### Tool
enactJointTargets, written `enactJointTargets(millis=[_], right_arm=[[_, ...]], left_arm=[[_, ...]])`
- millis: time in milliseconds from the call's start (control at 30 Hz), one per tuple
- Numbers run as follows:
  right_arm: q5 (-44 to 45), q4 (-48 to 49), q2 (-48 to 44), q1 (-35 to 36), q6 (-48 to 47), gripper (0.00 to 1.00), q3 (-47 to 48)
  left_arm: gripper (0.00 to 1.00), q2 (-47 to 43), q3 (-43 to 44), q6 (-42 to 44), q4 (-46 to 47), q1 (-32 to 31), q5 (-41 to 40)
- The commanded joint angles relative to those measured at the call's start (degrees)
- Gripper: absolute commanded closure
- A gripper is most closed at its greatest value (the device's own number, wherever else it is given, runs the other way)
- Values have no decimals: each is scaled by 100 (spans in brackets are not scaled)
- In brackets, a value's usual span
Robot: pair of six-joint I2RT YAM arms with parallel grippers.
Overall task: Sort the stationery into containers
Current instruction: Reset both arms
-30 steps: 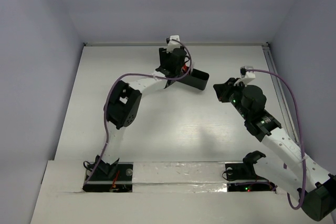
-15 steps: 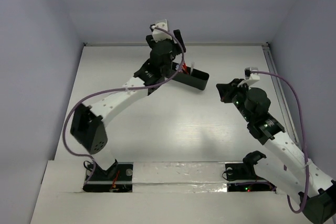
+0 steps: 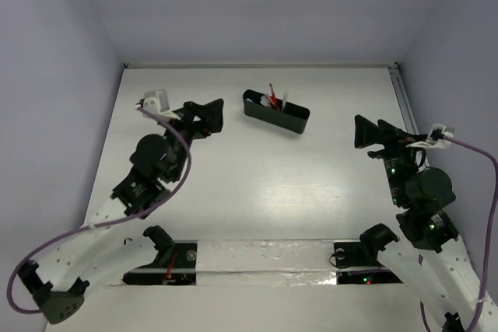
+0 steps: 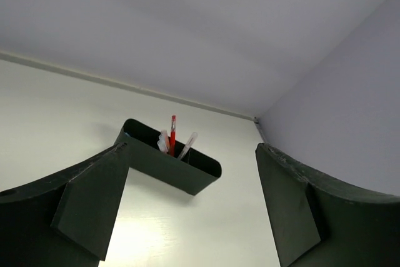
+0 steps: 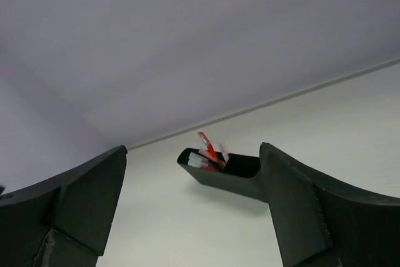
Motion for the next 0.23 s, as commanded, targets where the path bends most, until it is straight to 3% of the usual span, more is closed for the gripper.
enactJointTargets(millis=[0,200], right_arm=[[427,219,81,-4,-14,8,-80],[155,561,880,-4,127,7,-107]], left_arm=[[21,-881,-246,-203,-435,6,-68],[15,-1411,-177,-80,-1085,6,-174]])
